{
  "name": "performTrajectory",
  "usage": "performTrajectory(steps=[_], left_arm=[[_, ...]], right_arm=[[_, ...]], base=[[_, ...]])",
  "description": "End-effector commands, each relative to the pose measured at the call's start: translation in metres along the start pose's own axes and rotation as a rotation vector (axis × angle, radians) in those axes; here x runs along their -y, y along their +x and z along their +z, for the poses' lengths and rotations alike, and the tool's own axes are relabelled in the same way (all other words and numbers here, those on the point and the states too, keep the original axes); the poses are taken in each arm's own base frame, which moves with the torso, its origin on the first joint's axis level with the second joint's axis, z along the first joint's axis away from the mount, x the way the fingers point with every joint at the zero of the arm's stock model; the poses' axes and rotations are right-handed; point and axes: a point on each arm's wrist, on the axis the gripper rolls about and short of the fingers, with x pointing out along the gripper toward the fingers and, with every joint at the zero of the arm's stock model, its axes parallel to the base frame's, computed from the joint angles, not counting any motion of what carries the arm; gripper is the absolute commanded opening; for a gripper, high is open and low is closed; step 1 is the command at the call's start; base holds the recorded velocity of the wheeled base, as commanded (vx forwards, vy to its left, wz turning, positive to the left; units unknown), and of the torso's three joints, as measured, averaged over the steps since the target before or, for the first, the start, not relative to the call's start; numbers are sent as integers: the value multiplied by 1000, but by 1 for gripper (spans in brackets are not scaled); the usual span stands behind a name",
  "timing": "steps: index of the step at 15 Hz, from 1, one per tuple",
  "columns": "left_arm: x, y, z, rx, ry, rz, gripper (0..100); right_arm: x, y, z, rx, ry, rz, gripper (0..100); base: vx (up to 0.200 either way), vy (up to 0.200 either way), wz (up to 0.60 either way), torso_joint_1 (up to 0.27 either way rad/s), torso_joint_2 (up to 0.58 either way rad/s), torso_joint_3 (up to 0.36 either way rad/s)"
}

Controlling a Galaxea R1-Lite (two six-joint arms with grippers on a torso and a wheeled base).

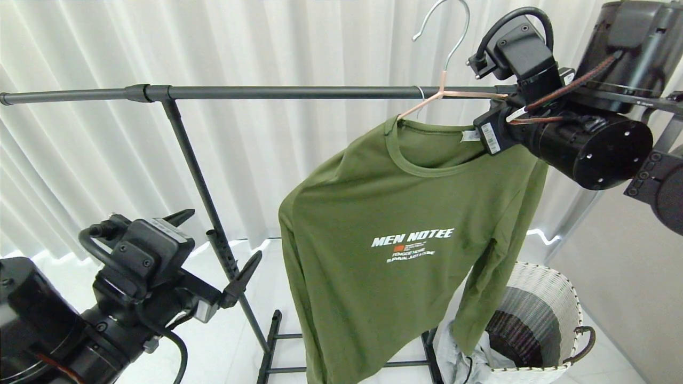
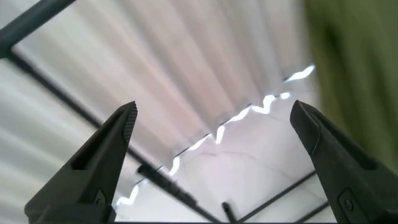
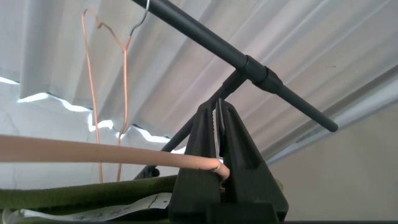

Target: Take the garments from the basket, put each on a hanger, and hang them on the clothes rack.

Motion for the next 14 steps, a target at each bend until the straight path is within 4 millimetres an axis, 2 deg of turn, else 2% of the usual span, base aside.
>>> performTrajectory(steps=[1, 4, 6, 11, 14], left_arm=[[-4, -5, -6, -5, -1, -13, 100], [4, -12, -12, 50, -1, -174, 100], [5, -11, -11, 65, -1, -201, 100], [4, 16, -12, 39, -36, -189, 100], [7, 23, -17, 16, -38, -208, 100]], right_arm=[[3, -2, 2, 8, 6, -4, 0], [3, -4, 3, 12, 9, -1, 0], [3, -5, 4, 15, 10, 2, 0], [-6, -13, 11, 41, 18, 38, 0], [-12, -19, 15, 54, 19, 63, 0]], base=[[0, 0, 0, 0, 0, 0], [0, 0, 0, 0, 0, 0], [0, 0, 0, 0, 0, 0], [0, 0, 0, 0, 0, 0], [0, 0, 0, 0, 0, 0]])
